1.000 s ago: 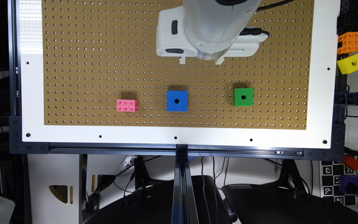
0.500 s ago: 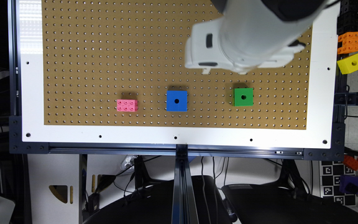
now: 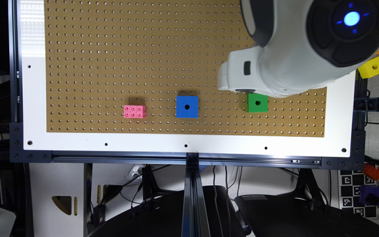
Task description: Pick up green block.
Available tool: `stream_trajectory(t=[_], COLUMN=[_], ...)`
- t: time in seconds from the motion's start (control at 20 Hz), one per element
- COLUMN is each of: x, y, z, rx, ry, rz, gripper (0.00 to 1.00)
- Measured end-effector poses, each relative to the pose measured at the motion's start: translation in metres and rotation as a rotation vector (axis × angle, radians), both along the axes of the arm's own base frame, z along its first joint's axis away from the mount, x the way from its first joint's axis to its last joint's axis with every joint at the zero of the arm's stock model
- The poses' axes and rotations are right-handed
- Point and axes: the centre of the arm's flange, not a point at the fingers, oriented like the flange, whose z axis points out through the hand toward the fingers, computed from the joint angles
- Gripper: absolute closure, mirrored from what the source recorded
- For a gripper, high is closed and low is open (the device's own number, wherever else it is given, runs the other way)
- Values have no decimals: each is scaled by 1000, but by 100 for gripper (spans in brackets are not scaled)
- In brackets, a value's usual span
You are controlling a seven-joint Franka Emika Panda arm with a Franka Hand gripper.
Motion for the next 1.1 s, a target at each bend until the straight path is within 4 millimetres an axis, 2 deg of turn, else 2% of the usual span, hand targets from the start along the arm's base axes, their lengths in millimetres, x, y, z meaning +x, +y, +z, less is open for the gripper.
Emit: stream_trajectory(t=[0.3,0.55,0.65,0.8,0.95,1.1], x=[0,3,3,3,7,15], y=[3,2,1,10,31,41], z=[0,-25,-28,-26,-22,-34], rx=[2,-1,-2,3,14,10], ry=[0,22,27,23,12,18], rz=[1,3,2,3,2,2], gripper=[0,0,0,0,0,0])
